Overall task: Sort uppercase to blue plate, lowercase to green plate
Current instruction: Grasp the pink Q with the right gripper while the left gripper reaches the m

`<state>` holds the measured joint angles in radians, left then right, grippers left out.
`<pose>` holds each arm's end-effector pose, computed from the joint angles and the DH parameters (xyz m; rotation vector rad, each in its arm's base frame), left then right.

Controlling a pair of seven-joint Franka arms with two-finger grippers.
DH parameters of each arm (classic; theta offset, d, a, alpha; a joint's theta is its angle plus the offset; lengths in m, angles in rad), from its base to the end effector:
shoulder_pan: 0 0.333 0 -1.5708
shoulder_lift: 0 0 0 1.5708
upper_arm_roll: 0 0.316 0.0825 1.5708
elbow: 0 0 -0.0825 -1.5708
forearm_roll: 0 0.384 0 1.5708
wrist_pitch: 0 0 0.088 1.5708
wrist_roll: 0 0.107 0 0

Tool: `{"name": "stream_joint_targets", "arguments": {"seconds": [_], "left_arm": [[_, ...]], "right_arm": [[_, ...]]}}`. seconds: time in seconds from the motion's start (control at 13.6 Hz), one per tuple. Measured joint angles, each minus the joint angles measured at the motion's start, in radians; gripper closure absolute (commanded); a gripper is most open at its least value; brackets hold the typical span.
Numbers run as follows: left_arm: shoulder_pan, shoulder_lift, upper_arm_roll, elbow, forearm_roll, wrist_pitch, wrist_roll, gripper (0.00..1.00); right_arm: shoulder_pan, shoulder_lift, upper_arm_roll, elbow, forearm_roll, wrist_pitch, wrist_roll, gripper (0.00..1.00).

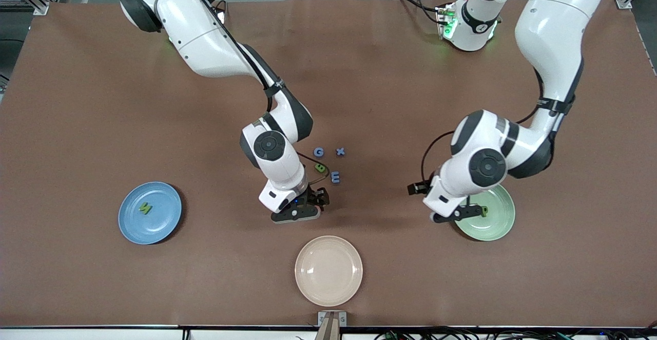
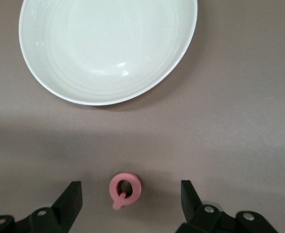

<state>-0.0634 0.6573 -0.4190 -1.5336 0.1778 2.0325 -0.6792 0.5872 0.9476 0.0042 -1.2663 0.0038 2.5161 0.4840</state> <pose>0.6361 -0.2724 0.2867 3.0928 0.2709 -0.2141 0.6459 0.4326 0.2102 -2.9538 -0.1513 -0.3824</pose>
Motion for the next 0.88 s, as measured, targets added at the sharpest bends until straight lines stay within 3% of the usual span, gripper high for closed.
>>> {"name": "stream_joint_targets", "arguments": {"seconds": [0.29, 0.44, 0.74, 0.88], "left_arm": [[-0.111, 0.003, -0.001, -0.002, 0.000, 0.000, -0.166, 0.21], [-0.144, 0.010, -0.001, -0.003, 0.000, 0.001, -0.219, 0.15], [-0.178, 0.020, -0.001, -0.004, 0.000, 0.004, -0.310, 0.10], [-0.177, 0.021, 0.002, -0.004, 0.000, 0.011, -0.312, 0.11]], "right_arm": [[0.015, 0.036, 0.000, 0.004, -0.007, 0.025, 0.000, 0.15], [0.024, 0.037, -0.001, 0.007, -0.009, 0.025, 0.000, 0.22], [0.032, 0.043, -0.010, 0.008, -0.046, 0.024, 0.001, 0.38], [0.032, 0.053, -0.013, 0.012, -0.053, 0.030, 0.001, 0.39]]}}
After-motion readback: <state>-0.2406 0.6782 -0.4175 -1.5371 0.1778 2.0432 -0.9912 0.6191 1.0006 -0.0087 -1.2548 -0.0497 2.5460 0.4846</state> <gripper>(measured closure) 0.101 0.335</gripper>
